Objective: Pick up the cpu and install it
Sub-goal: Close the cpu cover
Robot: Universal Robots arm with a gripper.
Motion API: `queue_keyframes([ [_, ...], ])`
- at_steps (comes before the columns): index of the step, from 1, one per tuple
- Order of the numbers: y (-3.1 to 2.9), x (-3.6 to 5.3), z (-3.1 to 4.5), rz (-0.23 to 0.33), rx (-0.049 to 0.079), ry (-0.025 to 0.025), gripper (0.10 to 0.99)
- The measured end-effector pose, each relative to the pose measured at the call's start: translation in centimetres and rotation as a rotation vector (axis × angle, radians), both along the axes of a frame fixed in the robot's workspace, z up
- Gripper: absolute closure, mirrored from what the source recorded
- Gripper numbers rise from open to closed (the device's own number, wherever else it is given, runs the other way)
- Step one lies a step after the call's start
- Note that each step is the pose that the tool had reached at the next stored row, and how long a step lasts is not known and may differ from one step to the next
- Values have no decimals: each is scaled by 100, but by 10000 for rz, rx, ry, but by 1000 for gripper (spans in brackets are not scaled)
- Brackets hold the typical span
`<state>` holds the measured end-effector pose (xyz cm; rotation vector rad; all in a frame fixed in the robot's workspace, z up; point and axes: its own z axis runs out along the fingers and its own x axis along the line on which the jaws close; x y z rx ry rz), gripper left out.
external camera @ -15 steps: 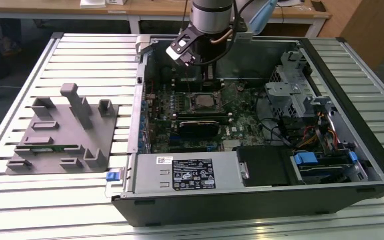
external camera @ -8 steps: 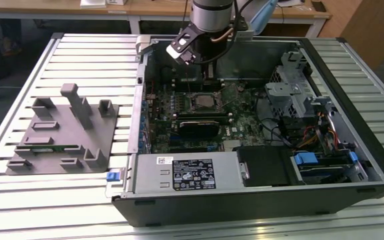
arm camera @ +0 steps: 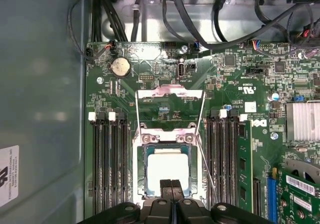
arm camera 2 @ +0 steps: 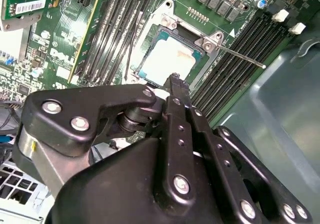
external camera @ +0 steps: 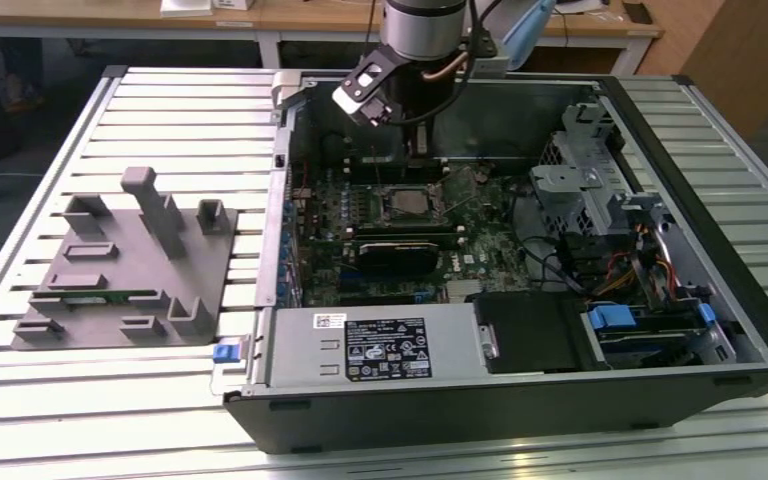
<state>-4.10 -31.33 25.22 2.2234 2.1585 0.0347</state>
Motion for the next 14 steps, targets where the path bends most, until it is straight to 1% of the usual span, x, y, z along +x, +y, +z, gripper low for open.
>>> queue_keyframes([
  [14, 0, 0, 125, 0, 0, 0, 980],
])
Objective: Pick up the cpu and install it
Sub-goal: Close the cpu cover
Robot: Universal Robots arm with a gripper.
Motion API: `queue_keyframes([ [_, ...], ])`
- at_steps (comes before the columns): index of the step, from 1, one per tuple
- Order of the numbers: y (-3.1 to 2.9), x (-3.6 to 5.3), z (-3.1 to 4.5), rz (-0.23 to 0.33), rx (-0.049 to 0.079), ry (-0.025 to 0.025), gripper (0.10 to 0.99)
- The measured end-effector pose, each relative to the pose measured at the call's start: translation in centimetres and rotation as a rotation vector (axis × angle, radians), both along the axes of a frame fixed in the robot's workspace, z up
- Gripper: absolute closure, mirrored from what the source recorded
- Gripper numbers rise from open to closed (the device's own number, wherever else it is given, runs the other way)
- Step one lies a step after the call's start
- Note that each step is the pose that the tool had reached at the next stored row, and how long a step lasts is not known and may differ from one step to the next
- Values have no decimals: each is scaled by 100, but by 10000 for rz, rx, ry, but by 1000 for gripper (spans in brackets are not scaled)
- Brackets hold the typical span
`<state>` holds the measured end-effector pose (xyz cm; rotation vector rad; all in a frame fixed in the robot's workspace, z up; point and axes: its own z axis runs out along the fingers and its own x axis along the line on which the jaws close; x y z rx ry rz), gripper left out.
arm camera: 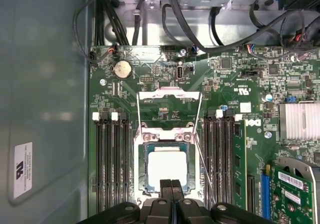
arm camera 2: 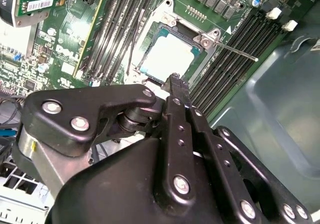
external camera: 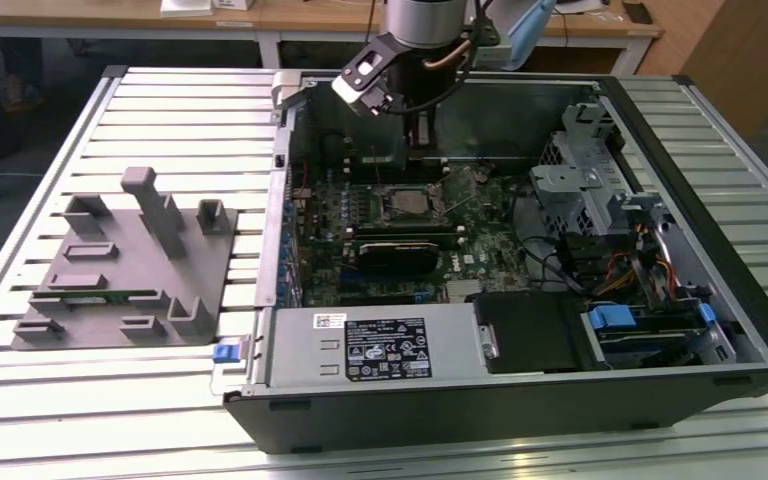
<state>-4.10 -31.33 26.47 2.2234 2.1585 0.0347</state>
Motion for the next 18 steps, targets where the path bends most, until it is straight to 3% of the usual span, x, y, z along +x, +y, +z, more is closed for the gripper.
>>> queue_keyframes([
  [18, 0, 0, 74, 0, -1, 1, 980],
])
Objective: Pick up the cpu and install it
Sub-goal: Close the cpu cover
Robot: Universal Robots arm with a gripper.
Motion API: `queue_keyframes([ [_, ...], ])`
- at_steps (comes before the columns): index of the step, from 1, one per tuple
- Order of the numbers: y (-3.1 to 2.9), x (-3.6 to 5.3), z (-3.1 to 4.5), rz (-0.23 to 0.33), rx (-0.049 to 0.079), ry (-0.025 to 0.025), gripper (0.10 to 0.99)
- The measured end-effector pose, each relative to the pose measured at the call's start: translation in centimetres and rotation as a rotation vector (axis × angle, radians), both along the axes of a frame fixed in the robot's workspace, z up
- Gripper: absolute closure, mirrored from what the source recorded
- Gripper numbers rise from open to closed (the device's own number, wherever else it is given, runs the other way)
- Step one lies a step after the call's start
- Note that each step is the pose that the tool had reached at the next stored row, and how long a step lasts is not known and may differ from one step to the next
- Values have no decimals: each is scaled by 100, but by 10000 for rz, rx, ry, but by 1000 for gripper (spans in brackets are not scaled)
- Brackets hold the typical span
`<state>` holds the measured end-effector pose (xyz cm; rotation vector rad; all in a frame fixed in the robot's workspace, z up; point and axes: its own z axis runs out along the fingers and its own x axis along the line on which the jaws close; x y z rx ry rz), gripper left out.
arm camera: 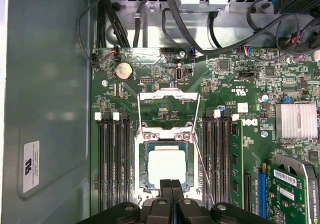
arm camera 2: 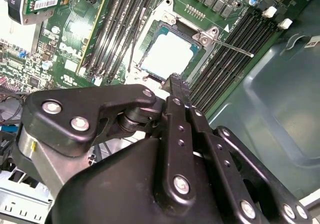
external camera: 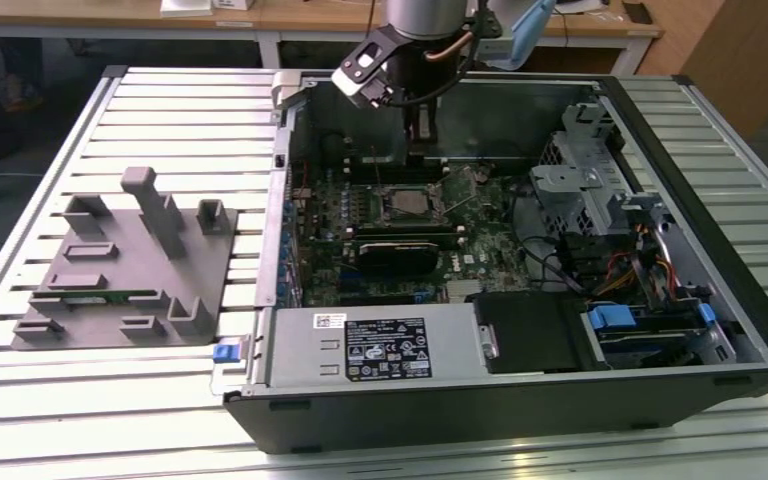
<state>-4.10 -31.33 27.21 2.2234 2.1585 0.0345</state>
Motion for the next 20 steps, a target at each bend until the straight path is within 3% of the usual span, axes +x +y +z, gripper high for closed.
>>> queue_keyframes([
  [20, 0, 0, 98, 0, 0, -1, 980],
])
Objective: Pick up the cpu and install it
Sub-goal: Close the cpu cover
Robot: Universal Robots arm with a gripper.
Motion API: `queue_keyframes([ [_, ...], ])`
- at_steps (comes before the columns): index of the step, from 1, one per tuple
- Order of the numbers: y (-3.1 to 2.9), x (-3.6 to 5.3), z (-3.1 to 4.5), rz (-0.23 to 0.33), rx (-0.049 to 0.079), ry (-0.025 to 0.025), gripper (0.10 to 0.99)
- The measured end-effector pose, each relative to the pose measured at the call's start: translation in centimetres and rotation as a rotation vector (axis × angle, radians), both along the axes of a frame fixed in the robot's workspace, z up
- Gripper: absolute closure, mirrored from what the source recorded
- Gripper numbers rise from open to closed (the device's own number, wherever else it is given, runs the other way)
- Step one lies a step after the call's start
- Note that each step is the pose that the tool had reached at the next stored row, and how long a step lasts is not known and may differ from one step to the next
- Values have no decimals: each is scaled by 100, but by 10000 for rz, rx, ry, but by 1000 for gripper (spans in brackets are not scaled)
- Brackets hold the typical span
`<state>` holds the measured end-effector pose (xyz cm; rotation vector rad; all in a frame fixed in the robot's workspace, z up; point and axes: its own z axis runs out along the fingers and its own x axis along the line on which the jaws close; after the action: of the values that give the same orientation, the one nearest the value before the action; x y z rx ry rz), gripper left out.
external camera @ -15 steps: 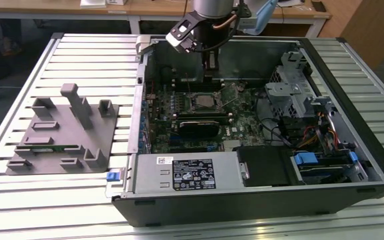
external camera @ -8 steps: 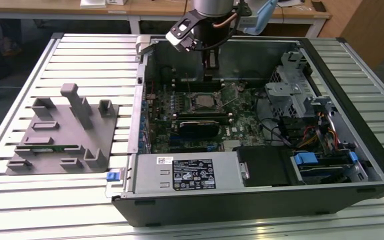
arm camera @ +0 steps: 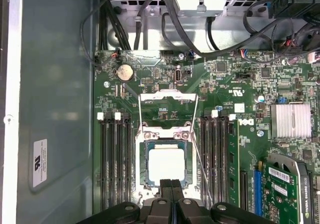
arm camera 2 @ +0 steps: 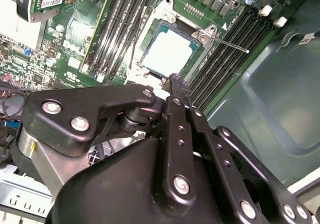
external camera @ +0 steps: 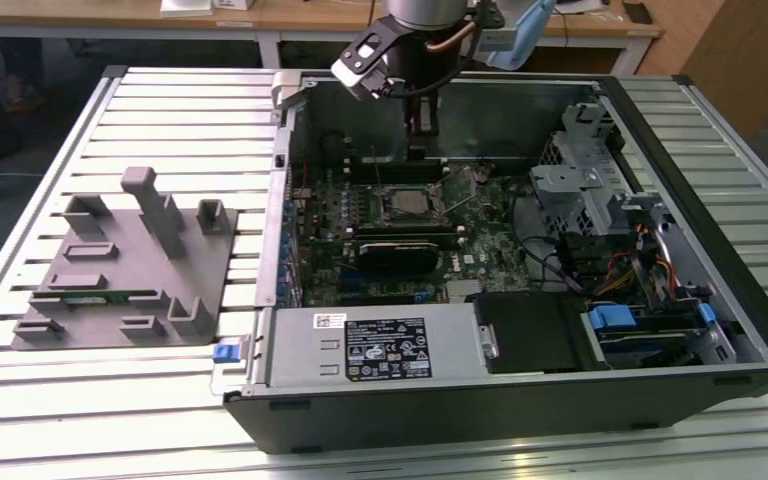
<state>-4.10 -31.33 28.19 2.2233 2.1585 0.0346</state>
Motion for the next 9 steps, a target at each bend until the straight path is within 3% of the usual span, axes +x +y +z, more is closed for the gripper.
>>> queue_keyframes([
  [9, 0, 0, 43, 1, -3, 0, 980],
])
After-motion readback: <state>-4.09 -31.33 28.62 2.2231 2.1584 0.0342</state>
